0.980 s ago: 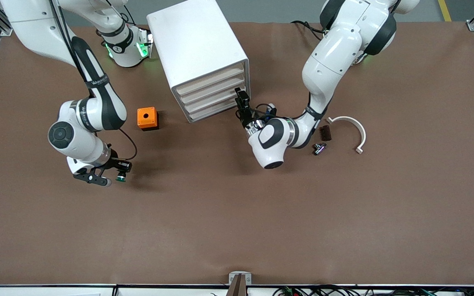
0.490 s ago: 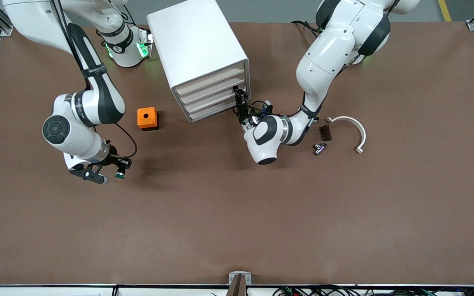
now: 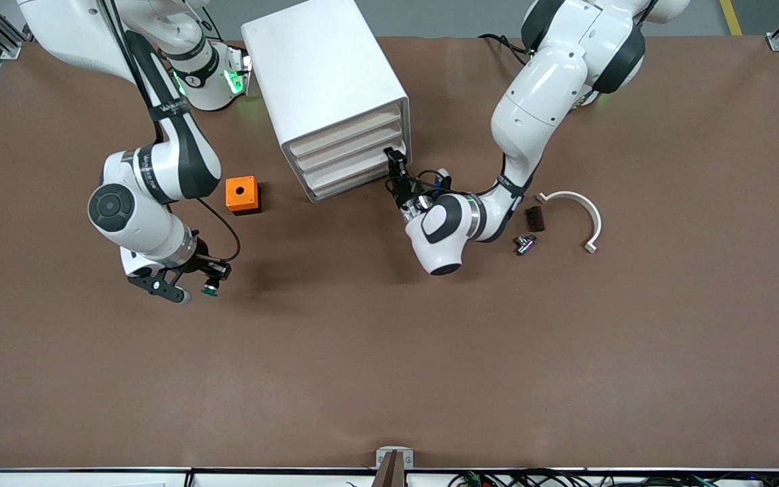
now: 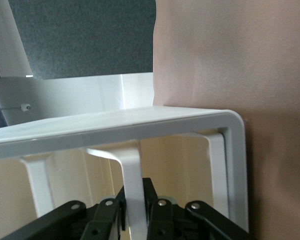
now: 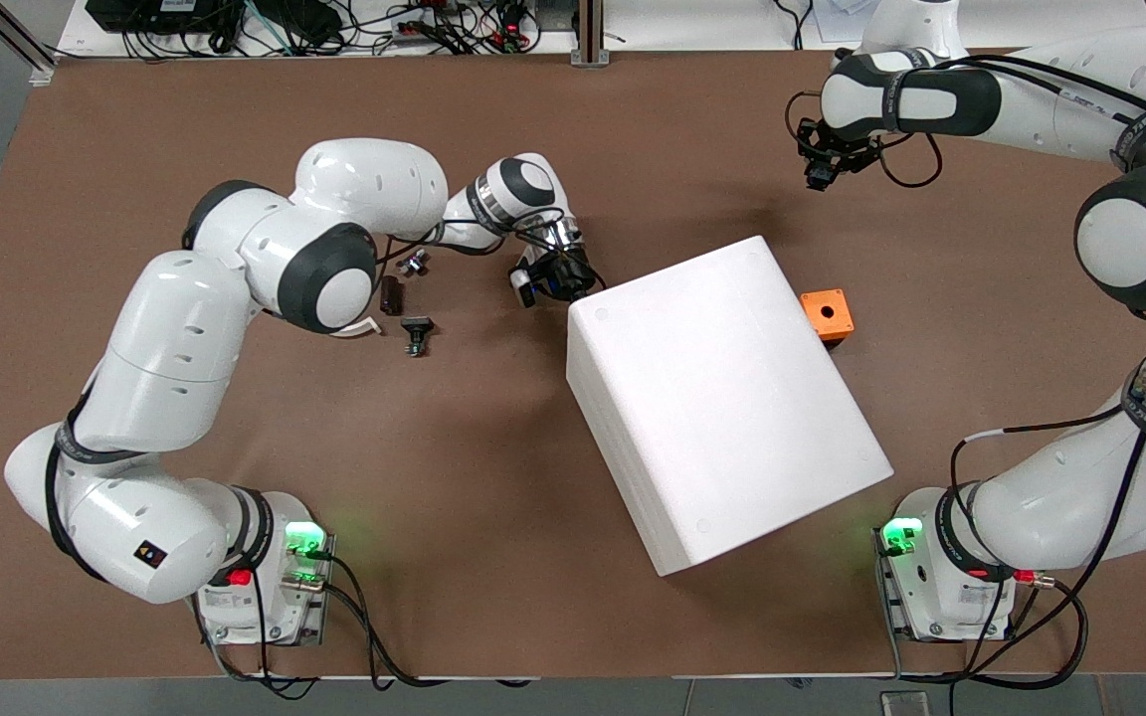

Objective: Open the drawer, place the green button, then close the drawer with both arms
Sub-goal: 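Pull the cabinet drawer open with the left gripper while the right gripper lifts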

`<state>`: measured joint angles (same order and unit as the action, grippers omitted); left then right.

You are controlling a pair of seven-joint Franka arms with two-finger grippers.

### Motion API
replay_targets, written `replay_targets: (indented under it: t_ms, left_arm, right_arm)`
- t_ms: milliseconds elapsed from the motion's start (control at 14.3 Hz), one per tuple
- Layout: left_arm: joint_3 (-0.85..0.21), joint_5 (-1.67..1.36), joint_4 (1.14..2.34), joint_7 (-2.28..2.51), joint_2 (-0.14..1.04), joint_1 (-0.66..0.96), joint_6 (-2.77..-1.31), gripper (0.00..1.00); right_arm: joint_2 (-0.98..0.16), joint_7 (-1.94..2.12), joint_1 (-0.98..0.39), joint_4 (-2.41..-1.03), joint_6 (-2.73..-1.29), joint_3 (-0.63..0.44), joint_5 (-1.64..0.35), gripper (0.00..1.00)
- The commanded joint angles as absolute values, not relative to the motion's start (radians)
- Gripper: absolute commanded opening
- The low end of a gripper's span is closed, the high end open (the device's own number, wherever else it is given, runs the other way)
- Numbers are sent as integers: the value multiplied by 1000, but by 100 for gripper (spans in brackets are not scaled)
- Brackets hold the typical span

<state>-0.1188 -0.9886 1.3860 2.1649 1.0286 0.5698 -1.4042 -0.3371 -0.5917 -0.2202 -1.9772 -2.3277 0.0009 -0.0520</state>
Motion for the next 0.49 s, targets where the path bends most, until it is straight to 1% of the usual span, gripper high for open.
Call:
replay_targets:
  t_ms: [0,280,420]
  left_arm:
    - [-115,-1041,1361,2192,1034,526,-1391,12]
    - [-114,-1048,1359,2203,1032,470,-1391,13]
    - [-114,-1049,1356,2203,1032,442,-1393,14]
  right_arm:
    - [-331,-658,-256,-1944,-2309,-5,-54,0]
    - [-334,-701,-278,-1928,-2309,-5,-55,0]
    - [-344,-770,-316,-1911,-2309,-5,-55,0]
